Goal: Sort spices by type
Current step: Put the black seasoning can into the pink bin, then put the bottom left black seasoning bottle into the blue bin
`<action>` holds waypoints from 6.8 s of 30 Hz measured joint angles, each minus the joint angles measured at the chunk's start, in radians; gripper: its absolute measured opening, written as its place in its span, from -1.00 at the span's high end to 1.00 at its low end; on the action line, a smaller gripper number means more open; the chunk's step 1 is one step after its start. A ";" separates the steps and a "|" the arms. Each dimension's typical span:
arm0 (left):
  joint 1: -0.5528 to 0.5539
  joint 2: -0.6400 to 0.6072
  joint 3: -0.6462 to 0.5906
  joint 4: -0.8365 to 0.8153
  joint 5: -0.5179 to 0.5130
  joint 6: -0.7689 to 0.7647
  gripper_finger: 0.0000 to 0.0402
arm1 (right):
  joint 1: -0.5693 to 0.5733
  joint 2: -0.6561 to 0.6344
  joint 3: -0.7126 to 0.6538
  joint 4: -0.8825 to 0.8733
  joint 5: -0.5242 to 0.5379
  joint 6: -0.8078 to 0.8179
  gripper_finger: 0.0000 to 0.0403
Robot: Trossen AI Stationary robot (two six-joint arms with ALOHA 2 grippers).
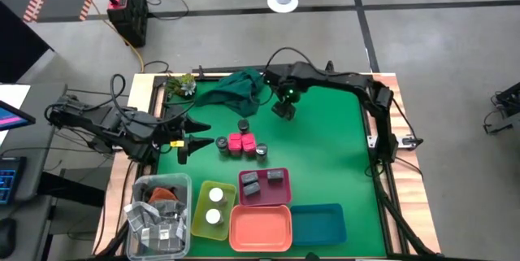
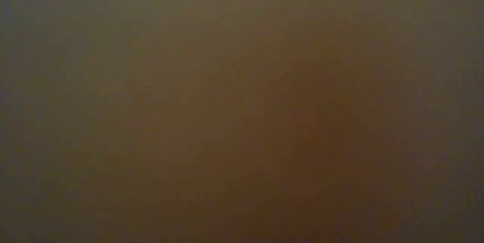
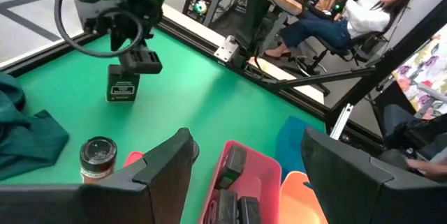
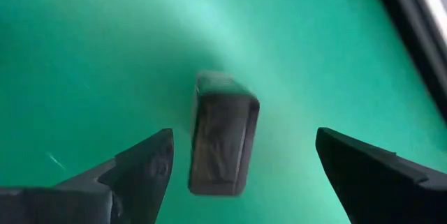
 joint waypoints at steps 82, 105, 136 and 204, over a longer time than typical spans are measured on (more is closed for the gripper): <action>0.294 0.093 0.053 -0.158 0.086 -0.032 -0.26 | 0.689 -0.109 -0.125 0.242 -0.277 -0.112 -0.01; 0.270 0.426 0.053 -0.428 0.300 0.170 -0.26 | 0.603 -0.100 0.140 0.003 -0.241 -0.046 -0.13; 0.273 0.448 -0.074 -0.325 0.217 0.341 -0.26 | 0.548 -0.223 0.160 -0.041 -0.079 -0.055 -0.13; 0.346 0.383 0.161 -0.306 0.421 0.261 -0.03 | 0.265 -0.652 -0.358 0.126 -0.034 -0.089 -0.13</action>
